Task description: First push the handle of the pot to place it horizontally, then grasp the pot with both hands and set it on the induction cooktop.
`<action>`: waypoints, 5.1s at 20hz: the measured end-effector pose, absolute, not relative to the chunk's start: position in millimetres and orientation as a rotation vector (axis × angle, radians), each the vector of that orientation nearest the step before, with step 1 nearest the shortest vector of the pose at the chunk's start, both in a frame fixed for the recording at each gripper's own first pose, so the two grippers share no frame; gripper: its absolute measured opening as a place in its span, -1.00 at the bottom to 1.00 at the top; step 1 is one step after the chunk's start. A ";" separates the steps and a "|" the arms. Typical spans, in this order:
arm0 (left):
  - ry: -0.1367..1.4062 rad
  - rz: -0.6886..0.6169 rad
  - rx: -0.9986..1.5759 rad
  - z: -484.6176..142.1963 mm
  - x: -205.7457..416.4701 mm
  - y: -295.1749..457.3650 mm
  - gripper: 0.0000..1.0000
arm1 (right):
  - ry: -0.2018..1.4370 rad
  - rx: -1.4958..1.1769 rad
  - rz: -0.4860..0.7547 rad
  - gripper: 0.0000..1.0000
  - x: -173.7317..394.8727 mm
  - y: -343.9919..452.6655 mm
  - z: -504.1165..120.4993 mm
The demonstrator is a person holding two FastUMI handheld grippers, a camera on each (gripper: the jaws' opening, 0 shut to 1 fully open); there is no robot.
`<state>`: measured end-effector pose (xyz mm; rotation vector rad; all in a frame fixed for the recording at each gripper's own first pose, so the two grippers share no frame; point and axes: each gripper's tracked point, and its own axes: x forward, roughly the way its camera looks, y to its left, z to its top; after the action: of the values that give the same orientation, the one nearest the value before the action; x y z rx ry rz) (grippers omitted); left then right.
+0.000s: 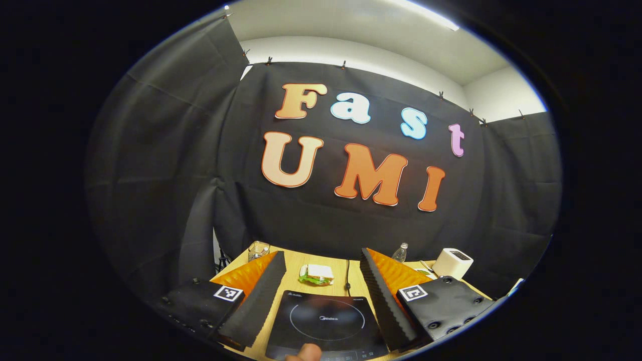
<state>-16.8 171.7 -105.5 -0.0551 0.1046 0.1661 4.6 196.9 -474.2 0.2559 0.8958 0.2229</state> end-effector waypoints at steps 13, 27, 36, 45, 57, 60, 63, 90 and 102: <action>0.254 0.024 -0.113 -217.0 13.6 66.2 0.95 | 0.692 0.250 0.229 -0.57 -23.7 90.4 -384.9; 0.491 -0.049 0.001 -368.1 88.8 -44.6 0.96 | 0.570 0.101 -0.058 0.90 45.4 -98.0 -375.0; 0.658 -0.049 0.044 -440.7 112.4 -53.4 0.97 | 0.625 0.026 -0.080 0.91 98.7 -122.2 -414.6; 0.700 -0.019 0.114 -455.1 118.3 -45.9 0.97 | 0.694 -0.006 -0.071 0.90 112.9 -121.9 -443.8; 0.822 -0.013 0.020 -492.0 122.5 -37.2 0.86 | 0.750 0.014 -0.037 0.90 119.3 -117.1 -455.1; 0.842 0.005 0.011 -497.8 125.7 -28.5 0.61 | 0.788 0.049 -0.019 0.77 117.1 -111.1 -462.3; 0.883 0.008 0.022 -499.7 125.3 -26.4 0.39 | 0.817 0.044 -0.011 0.46 116.8 -109.9 -465.2; 0.891 0.097 0.067 -380.3 66.0 68.0 0.05 | 0.782 0.154 0.063 0.05 72.2 8.9 -376.8; 0.923 0.159 0.075 -367.9 34.3 189.8 0.14 | 0.829 0.165 0.111 0.14 62.8 131.1 -393.3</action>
<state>34.3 189.8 -367.9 0.0752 0.9227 0.1593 62.8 131.1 -393.3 0.1654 0.8292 0.1107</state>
